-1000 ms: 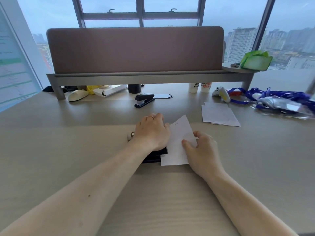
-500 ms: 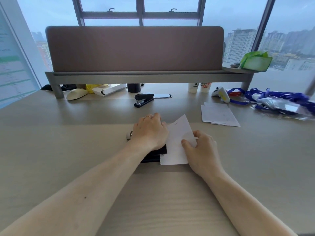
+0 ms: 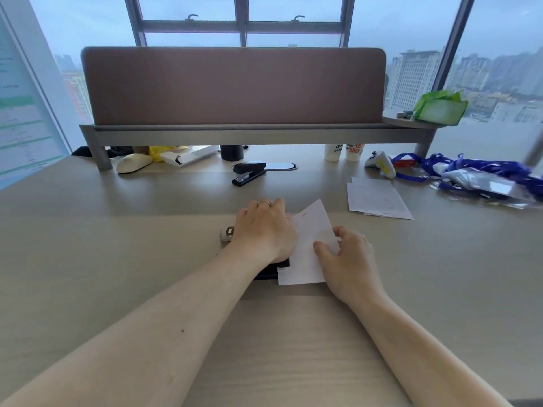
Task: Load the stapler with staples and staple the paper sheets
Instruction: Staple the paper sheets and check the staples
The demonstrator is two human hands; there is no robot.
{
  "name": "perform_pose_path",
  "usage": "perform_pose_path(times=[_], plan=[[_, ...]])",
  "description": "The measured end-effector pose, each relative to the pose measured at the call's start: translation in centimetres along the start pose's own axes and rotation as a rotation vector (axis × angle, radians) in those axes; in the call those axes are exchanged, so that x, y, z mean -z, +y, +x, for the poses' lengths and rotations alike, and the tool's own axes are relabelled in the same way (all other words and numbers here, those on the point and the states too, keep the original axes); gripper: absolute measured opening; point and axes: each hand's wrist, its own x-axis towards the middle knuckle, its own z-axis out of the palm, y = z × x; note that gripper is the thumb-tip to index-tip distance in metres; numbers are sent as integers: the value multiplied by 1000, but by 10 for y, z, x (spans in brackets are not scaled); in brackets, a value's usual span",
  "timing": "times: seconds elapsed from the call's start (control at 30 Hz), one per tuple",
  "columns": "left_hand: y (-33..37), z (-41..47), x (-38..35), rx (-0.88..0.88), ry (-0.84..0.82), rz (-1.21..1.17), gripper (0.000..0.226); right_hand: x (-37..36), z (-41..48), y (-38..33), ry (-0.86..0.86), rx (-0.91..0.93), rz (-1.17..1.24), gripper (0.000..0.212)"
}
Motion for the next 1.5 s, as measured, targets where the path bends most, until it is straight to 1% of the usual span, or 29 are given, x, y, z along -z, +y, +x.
perform_pose_path(times=[0.23,0.67,0.83,0.93,1.13,1.23,1.33,1.43,1.5], plan=[[2,-1,2,3,-45,29,36,0,1,0,-10,-17,-2,13],[3,-1,-6,-70,-2,64,36,-1,2,1,3,1,-4,20],[2,1,-9,-59,-29,71,36,-1,2,1,3,2,5,20],[2,0,-8,-85,-15,92,33,-1,2,0,-5,-10,12,23],[2,1,-8,-112,7,106,35,0,1,0,0,-13,0,23],[2,3,-6,-133,26,51,32,0,0,-1,-7,-21,12,22],[1,7,5,-123,74,-116,32,1,0,0,1,-21,20,22],[0,6,19,-171,135,-212,37,0,0,0,2,-19,22,19],[-2,0,27,-193,122,-291,42,0,1,0,0,-20,31,17]])
